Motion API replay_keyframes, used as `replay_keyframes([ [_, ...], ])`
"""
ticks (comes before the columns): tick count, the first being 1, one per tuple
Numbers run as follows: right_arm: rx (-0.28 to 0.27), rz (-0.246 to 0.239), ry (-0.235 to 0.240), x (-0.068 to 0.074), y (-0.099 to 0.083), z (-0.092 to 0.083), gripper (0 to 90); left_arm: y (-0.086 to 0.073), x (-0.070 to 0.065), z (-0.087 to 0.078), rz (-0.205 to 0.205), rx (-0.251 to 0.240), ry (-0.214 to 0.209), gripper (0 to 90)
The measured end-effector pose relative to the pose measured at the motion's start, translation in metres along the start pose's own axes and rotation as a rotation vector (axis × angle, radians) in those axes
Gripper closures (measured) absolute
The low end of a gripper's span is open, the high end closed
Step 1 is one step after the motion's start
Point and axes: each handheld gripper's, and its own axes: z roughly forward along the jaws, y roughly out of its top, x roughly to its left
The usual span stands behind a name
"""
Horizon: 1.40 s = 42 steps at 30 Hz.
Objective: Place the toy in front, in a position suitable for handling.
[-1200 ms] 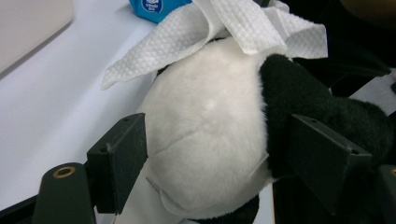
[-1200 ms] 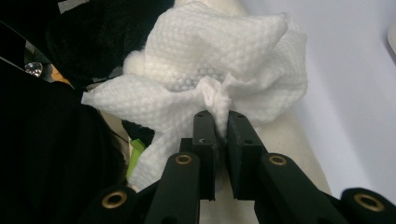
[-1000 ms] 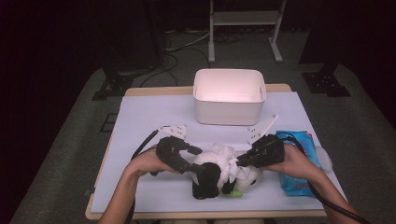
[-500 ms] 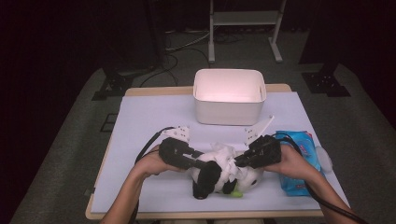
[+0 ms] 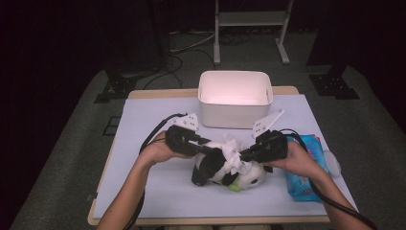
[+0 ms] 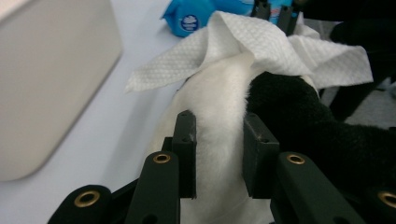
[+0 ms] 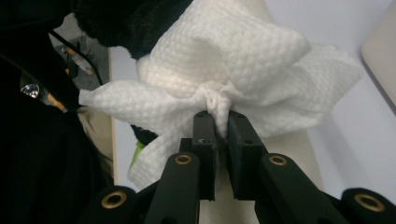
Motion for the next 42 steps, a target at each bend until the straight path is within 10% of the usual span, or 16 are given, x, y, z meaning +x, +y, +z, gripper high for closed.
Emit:
replay_keyframes([
  [6,0.004,0.001,-0.002,-0.004,0.004,0.009,81.7,-0.007,0.010,0.000,-0.004,0.019,0.017,66.8],
  [21,0.065,-0.044,0.060,0.013,0.009,0.028,81.8,-0.033,0.003,-0.007,-0.207,0.003,-0.079,28.2],
  [42,0.069,-0.011,0.015,0.004,-0.007,0.008,81.7,-0.039,-0.016,-0.003,-0.132,0.004,-0.102,28.7],
])
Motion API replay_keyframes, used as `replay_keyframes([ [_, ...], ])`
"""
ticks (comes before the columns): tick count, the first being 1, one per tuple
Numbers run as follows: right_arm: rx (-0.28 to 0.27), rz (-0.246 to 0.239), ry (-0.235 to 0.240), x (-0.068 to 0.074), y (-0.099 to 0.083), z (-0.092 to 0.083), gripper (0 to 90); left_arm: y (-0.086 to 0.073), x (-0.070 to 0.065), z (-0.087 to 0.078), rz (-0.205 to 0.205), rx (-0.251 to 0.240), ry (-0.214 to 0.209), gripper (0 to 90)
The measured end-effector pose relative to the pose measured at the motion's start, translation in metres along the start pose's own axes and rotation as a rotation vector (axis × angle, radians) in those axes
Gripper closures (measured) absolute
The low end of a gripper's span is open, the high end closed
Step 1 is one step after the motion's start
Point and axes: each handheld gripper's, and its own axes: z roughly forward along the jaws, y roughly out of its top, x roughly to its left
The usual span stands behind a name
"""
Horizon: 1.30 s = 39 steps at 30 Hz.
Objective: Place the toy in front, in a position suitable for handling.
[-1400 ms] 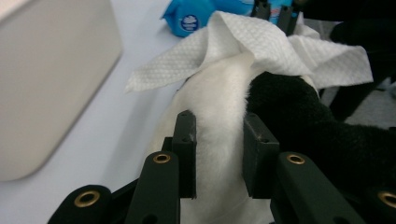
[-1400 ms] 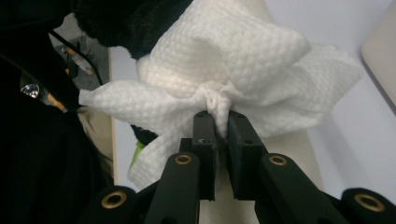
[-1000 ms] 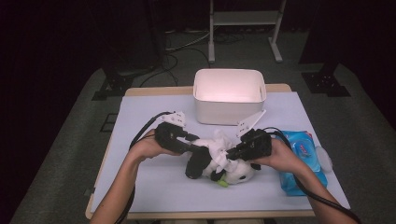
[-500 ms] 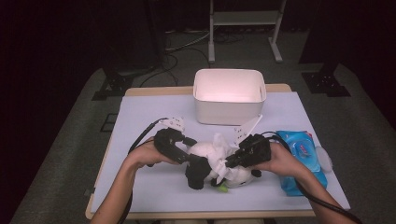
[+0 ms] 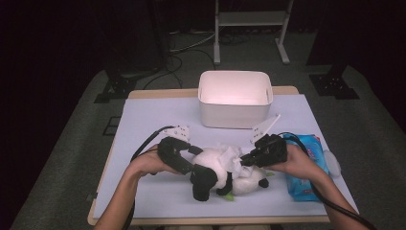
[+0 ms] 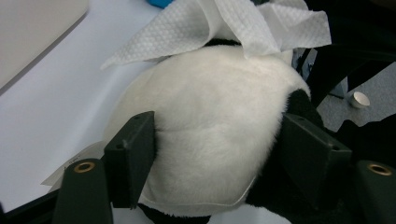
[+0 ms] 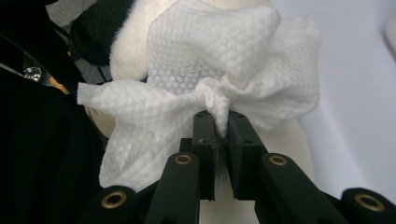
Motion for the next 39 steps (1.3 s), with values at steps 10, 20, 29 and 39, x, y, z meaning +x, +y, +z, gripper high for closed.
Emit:
replay_keyframes([
  [10,0.003,0.003,0.037,0.002,-0.004,0.006,81.7,0.002,0.006,0.007,-0.079,0.002,-0.029,12.5],
  [20,0.019,-0.004,0.057,0.004,-0.004,0.011,81.7,0.003,-0.002,0.016,0.009,0.024,-0.009,45.3],
  [29,-0.014,-0.001,0.028,0.000,0.000,0.002,81.5,0.020,-0.002,0.011,0.138,0.029,0.096,58.3],
  [39,-0.046,0.007,0.019,-0.007,0.004,-0.001,81.4,0.009,-0.004,0.005,0.139,0.008,0.050,57.2],
])
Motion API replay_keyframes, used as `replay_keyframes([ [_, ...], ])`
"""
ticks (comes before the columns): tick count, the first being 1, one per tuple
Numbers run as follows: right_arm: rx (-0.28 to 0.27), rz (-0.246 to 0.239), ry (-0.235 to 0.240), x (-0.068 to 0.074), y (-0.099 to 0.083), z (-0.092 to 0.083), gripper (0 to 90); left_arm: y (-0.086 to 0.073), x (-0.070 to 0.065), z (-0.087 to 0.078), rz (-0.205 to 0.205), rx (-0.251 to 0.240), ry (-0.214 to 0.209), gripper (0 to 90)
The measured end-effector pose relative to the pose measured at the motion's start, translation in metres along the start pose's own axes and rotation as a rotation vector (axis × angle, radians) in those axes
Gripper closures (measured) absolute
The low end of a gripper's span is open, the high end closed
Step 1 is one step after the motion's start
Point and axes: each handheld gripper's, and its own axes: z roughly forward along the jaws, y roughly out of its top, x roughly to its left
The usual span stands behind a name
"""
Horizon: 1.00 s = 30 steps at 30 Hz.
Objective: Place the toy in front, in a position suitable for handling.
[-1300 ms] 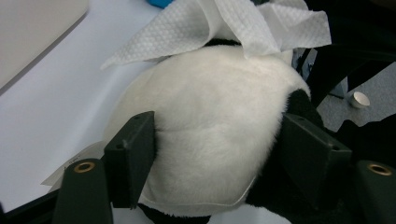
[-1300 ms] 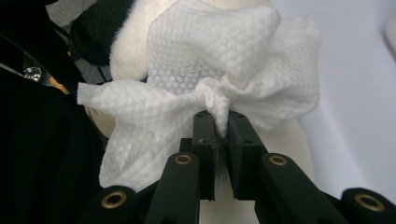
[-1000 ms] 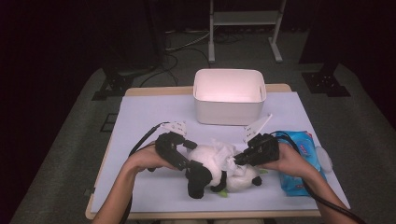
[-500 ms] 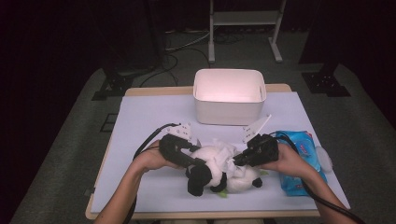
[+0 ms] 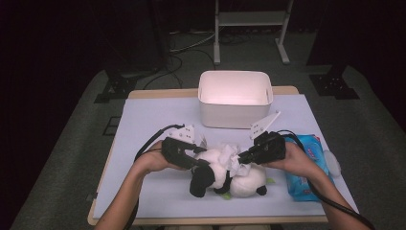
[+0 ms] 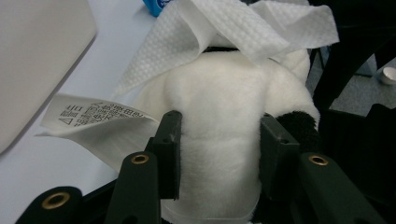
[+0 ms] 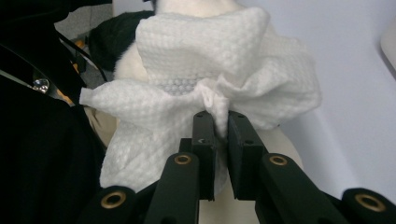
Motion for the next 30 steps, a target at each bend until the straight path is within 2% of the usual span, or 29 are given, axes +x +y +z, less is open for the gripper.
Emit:
replay_keyframes([
  [3,0.018,0.007,0.027,0.000,-0.002,0.006,81.2,-0.006,-0.001,-0.001,-0.033,-0.020,-0.035,52.2],
  [5,0.028,0.001,0.042,0.004,-0.002,0.010,81.2,-0.008,-0.001,-0.003,-0.056,-0.035,-0.049,44.7],
  [7,0.038,-0.006,0.049,0.006,-0.002,0.013,81.3,-0.010,0.001,-0.005,-0.103,-0.047,-0.062,37.9],
  [9,0.045,-0.008,0.057,0.008,-0.002,0.014,81.3,-0.010,0.001,-0.004,-0.125,-0.031,-0.054,29.6],
  [11,0.055,-0.015,0.057,0.009,-0.002,0.016,81.3,-0.010,0.003,0.000,-0.165,0.006,-0.042,18.0],
  [14,0.063,-0.022,0.056,0.011,-0.001,0.017,81.3,-0.010,0.004,0.006,-0.191,0.019,-0.051,9.8],
  [16,0.064,-0.023,0.058,0.011,-0.002,0.018,81.3,-0.011,0.004,0.011,-0.194,0.025,-0.064,8.0],
  [19,0.061,-0.022,0.063,0.012,-0.003,0.019,81.3,-0.010,0.004,0.015,-0.182,0.042,-0.067,8.0],
  [21,0.066,-0.023,0.064,0.012,-0.003,0.021,81.3,-0.007,0.002,0.019,-0.152,0.064,-0.058,8.8],
  [23,0.077,-0.032,0.064,0.013,-0.002,0.023,81.4,-0.006,-0.002,0.023,-0.119,0.072,-0.046,15.7],
  [25,0.081,-0.033,0.064,0.013,-0.002,0.024,81.3,-0.007,-0.004,0.021,-0.089,0.068,-0.032,30.8],
  [27,0.072,-0.031,0.067,0.013,-0.003,0.023,81.3,-0.010,-0.006,0.019,-0.070,0.054,-0.014,40.2],
  [30,0.068,-0.029,0.062,0.012,-0.002,0.021,81.3,-0.009,-0.009,0.016,-0.032,0.047,0.024,46.0],
])
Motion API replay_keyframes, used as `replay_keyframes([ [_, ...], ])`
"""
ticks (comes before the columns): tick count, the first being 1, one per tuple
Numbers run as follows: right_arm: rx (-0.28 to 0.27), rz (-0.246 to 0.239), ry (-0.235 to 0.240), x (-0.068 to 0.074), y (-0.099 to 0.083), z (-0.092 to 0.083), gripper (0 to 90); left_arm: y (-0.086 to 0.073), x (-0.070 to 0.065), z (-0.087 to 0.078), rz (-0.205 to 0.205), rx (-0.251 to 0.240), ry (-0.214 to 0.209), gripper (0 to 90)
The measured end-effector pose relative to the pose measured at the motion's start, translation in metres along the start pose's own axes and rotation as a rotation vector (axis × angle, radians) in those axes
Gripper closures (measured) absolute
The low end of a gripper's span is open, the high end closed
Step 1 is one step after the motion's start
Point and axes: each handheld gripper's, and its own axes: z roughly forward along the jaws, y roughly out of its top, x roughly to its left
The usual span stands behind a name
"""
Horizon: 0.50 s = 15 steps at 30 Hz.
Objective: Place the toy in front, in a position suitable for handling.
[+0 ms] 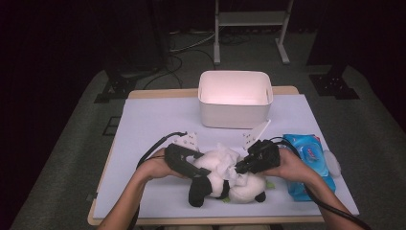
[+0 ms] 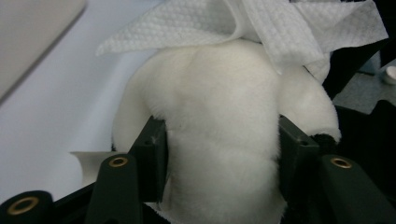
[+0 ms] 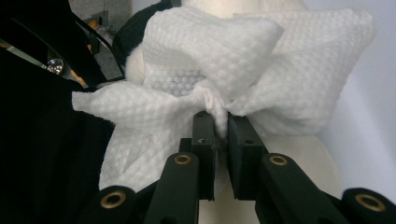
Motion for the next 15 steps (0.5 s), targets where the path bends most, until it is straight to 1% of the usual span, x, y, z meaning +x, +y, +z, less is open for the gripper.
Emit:
replay_keyframes([
  [2,0.000,-0.002,-0.008,0.000,0.002,-0.002,80.9,0.003,0.000,-0.002,0.024,0.000,0.027,48.4],
  [4,-0.001,-0.008,-0.017,-0.001,0.003,-0.004,80.8,0.006,0.001,-0.002,0.040,0.004,0.052,50.5],
  [6,-0.002,-0.006,-0.030,-0.002,0.005,-0.006,80.8,0.012,0.003,-0.002,0.061,0.004,0.088,51.8],
  [8,0.000,-0.004,-0.045,-0.004,0.006,-0.008,80.8,0.015,0.005,-0.003,0.075,0.009,0.100,53.0],
  [9,-0.001,-0.005,-0.047,-0.006,0.007,-0.008,80.8,0.015,0.005,-0.003,0.077,0.005,0.116,53.5],
  [10,0.001,0.000,-0.056,-0.006,0.007,-0.009,80.8,0.015,0.005,-0.004,0.076,0.002,0.113,53.9],
  [11,-0.001,0.001,-0.053,-0.007,0.007,-0.009,80.8,0.014,0.005,-0.005,0.078,-0.005,0.111,53.9],
  [12,-0.004,0.002,-0.050,-0.007,0.007,-0.010,80.9,0.013,0.005,-0.006,0.071,-0.011,0.108,53.9],
  [14,-0.006,0.005,-0.040,-0.007,0.005,-0.010,80.9,0.009,0.004,-0.009,0.055,-0.031,0.088,53.8],
  [15,-0.008,0.001,-0.039,-0.006,0.004,-0.011,80.9,0.007,0.003,-0.010,0.039,-0.038,0.075,53.6],
])
